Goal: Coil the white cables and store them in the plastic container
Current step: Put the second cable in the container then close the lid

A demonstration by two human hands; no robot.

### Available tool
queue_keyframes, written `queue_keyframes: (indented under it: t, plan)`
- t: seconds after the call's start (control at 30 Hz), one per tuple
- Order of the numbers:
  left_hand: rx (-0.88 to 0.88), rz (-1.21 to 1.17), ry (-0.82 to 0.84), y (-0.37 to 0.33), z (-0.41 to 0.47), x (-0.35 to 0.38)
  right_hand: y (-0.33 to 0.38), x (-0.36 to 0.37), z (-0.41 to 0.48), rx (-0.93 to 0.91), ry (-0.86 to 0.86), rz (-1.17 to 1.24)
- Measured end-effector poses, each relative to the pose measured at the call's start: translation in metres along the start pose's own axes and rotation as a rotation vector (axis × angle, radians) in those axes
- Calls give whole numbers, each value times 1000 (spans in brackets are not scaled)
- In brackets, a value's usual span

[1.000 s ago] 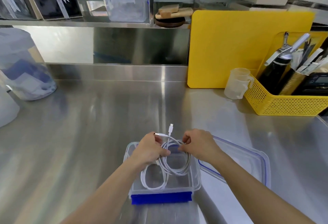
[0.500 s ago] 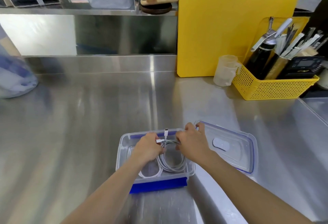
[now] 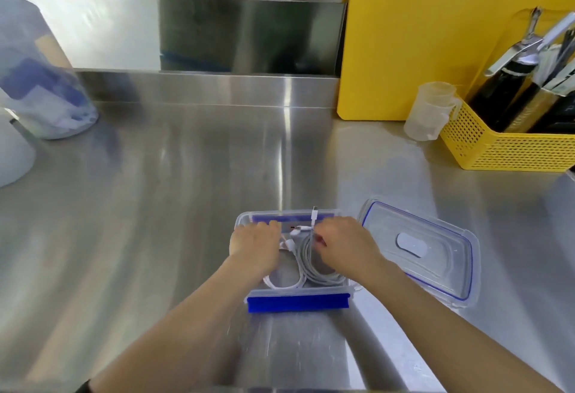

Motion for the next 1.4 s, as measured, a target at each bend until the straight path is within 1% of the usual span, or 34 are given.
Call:
queue_keyframes:
  t: [0.03, 0.07, 0.13, 0.27, 0.37, 0.47, 0.53, 0.6, 0.7, 0.8, 0.9, 1.0, 1.07, 1.13, 1.23, 1.3, 1.37, 1.4]
  plan:
    - [21, 45, 4, -2, -1, 3, 2, 6, 1, 48, 166, 90]
    - [41, 82, 11, -4, -2, 5, 5, 13, -1, 67, 288, 144]
    - [59, 124, 26, -6, -4, 9, 10, 21, -1, 33, 395, 70]
    - [59, 289, -4, -6, -6, 11, 13, 37, -1, 64, 521, 24]
    - [34, 378, 16, -2, -5, 13, 13, 37, 1, 62, 538, 12]
    - [42, 375, -29, -4, -5, 10, 13, 37, 2, 46, 551, -11]
    - [77, 290, -61, -7, -3, 10, 13, 37, 2, 28, 535, 10]
    - [95, 191, -54, -8, 0, 11, 13, 35, 2, -3, 506, 38]
    - [89, 155, -50, -5, 8, 12, 14, 37, 3, -30, 485, 65]
    - [89, 140, -35, -2, 15, 13, 15, 40, 4, -4, 506, 100]
    - [76, 97, 47, 3, 19, 12, 14, 40, 5, -8, 504, 127]
    - [62, -18, 186, 12, 20, 5, 12, 33, 2, -35, 493, 173]
    - [85, -55, 223, 16, 21, -10, 9, 25, 2, -59, 433, 191]
    - [99, -75, 159, 16, 23, -35, 3, 12, 3, -54, 326, 219]
    - [63, -233, -94, 3, 26, -78, -14, -9, 2, -6, 151, 273]
    - [75, -349, -250, -18, 28, -96, -32, -18, -1, 45, 26, 301]
    - [139, -364, -314, -47, 33, -99, -55, -24, -5, 89, -104, 304]
    - [174, -327, -330, -63, 36, -96, -67, -23, -9, 111, -141, 291]
Point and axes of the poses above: each hand's wrist, its own z-axis towards the middle knuckle, its own x-axis out of the palm, y = z × x, the point moved 4 cm from there along z, towards the middle knuckle, and after that the axes turned 1 degree about -y, right-handed, at the moved point
